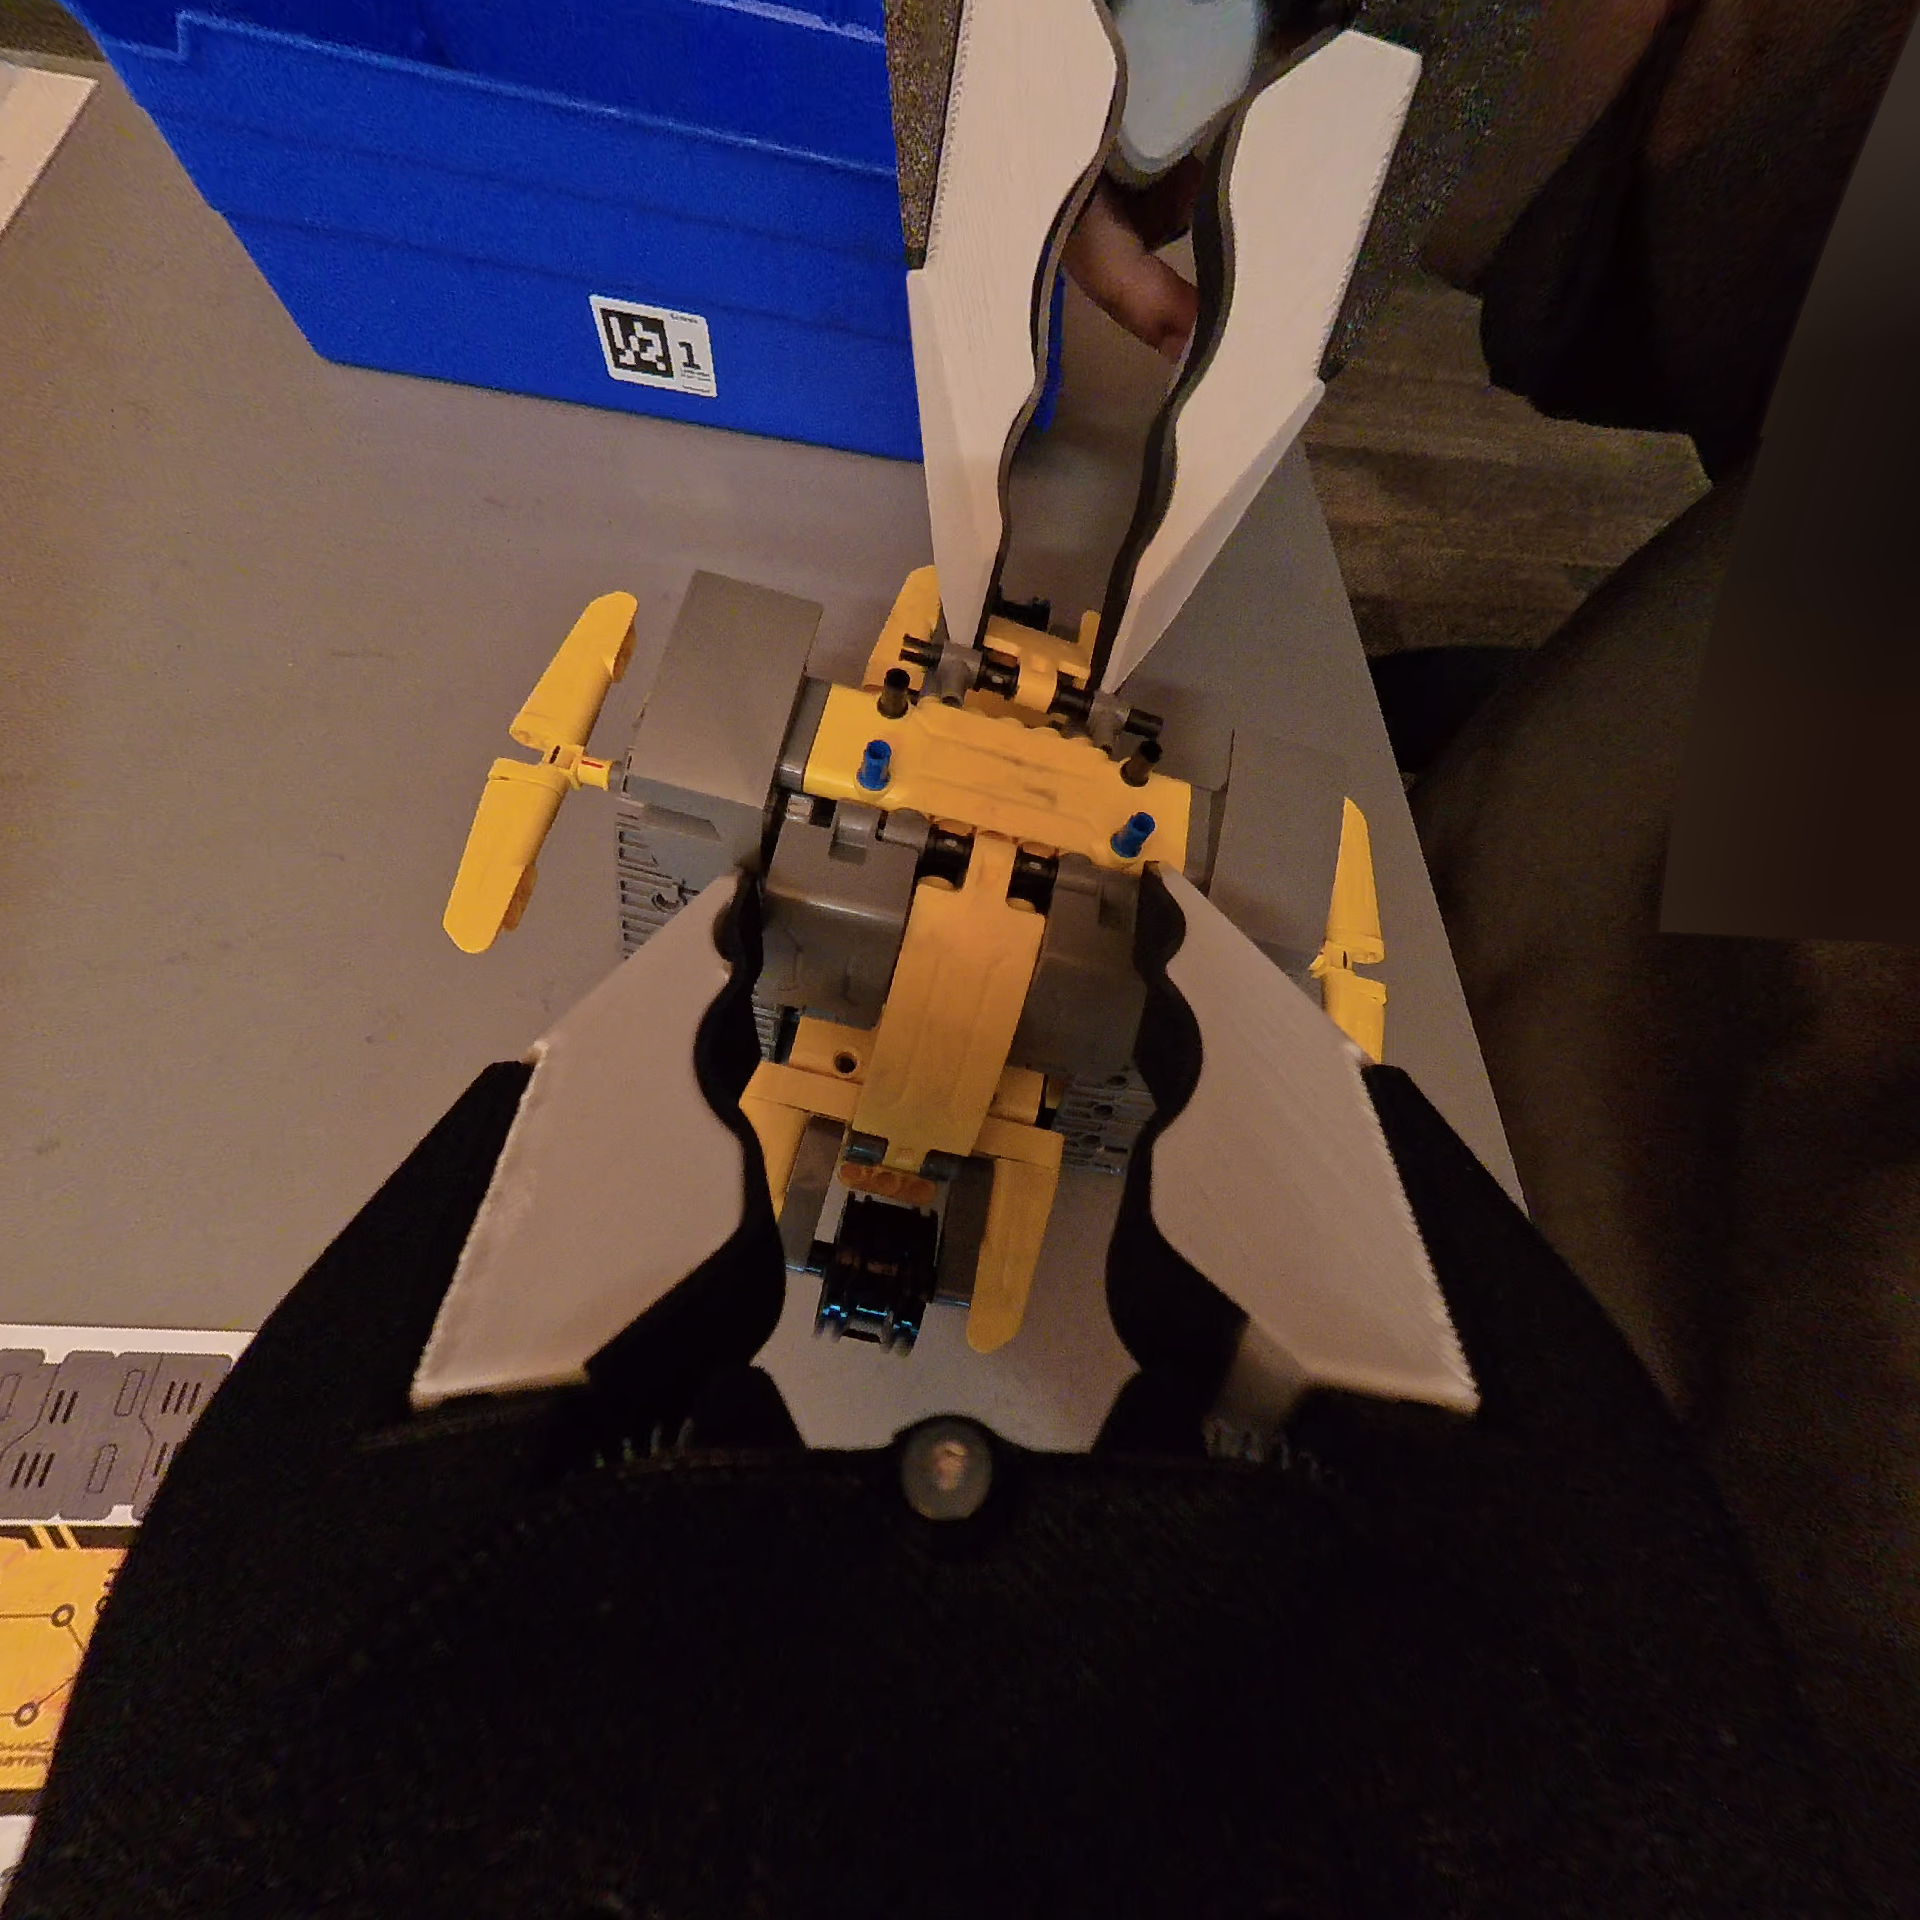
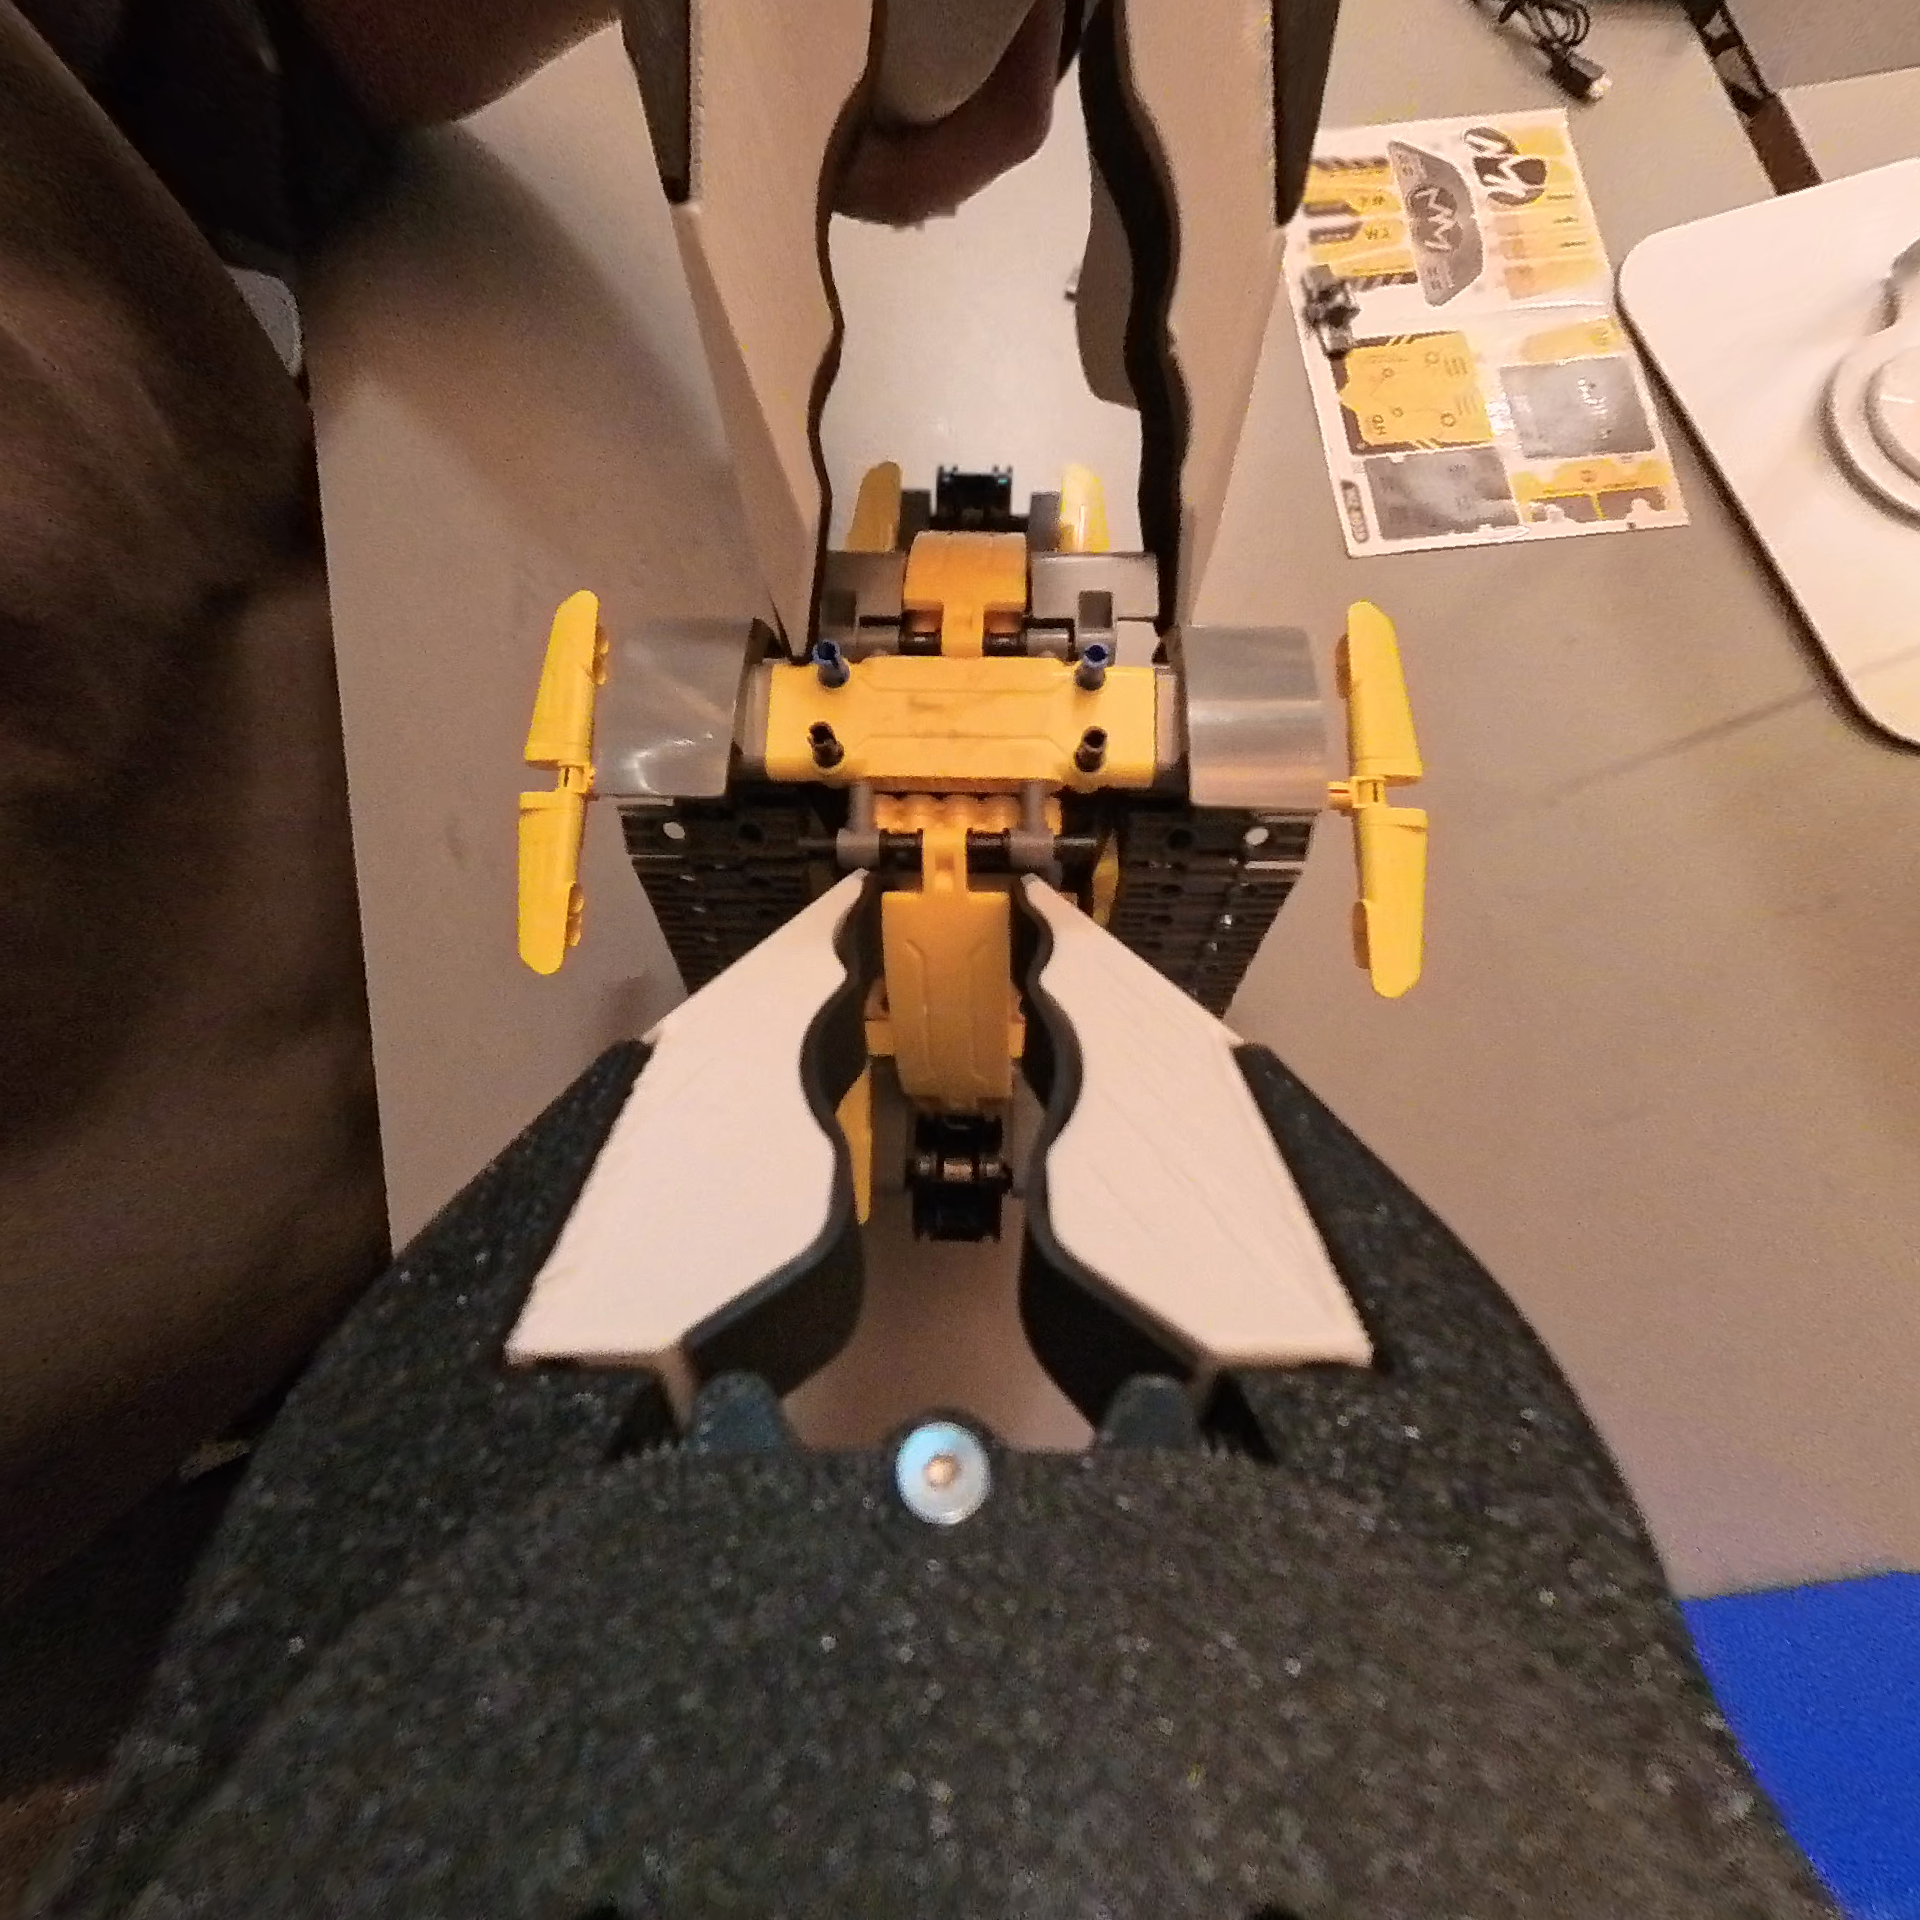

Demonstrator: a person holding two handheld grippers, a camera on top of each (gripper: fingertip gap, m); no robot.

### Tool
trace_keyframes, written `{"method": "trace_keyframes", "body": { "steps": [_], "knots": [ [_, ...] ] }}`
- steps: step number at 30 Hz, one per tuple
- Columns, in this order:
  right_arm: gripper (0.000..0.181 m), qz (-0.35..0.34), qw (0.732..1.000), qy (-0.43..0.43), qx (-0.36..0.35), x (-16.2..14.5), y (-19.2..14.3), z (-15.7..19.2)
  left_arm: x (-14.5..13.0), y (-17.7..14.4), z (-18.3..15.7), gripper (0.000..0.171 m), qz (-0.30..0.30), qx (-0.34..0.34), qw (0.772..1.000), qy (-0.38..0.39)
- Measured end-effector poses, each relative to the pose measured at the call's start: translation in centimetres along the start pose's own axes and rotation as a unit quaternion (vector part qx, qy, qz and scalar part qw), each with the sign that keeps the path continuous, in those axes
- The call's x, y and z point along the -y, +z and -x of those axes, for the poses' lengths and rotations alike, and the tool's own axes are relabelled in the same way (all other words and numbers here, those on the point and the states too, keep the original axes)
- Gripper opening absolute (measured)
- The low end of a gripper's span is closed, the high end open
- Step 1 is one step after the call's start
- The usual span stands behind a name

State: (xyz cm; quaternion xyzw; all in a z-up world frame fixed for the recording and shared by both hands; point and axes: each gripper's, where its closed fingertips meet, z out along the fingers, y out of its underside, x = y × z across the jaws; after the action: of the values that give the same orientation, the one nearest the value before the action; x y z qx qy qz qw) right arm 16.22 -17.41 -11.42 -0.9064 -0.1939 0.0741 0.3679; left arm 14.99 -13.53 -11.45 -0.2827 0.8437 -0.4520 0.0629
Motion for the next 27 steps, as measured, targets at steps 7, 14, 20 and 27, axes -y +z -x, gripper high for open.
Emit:
{"method": "trace_keyframes", "body": {
  "steps": [7, 14, 20, 27],
  "knots": [
    [0.024, 0.013, 1.000, 0.002, -0.003, -0.35, -0.21, -0.06, 0.00, 0.00, -0.02, 0.071, 0.000, 0.001, 1.000, -0.001],
    [0.023, 0.074, 0.997, 0.021, 0.010, -0.87, -0.20, -0.15, 0.04, 0.01, -0.04, 0.071, 0.001, 0.002, 1.000, 0.000],
    [0.023, 0.125, 0.992, 0.018, 0.027, -0.96, -0.19, -0.20, 0.06, 0.01, -0.05, 0.071, 0.001, 0.002, 1.000, 0.000],
    [0.024, 0.153, 0.987, 0.011, 0.042, -0.45, 0.04, -0.32, 0.08, 0.05, -0.08, 0.070, 0.003, 0.003, 1.000, 0.002]
  ]
}}
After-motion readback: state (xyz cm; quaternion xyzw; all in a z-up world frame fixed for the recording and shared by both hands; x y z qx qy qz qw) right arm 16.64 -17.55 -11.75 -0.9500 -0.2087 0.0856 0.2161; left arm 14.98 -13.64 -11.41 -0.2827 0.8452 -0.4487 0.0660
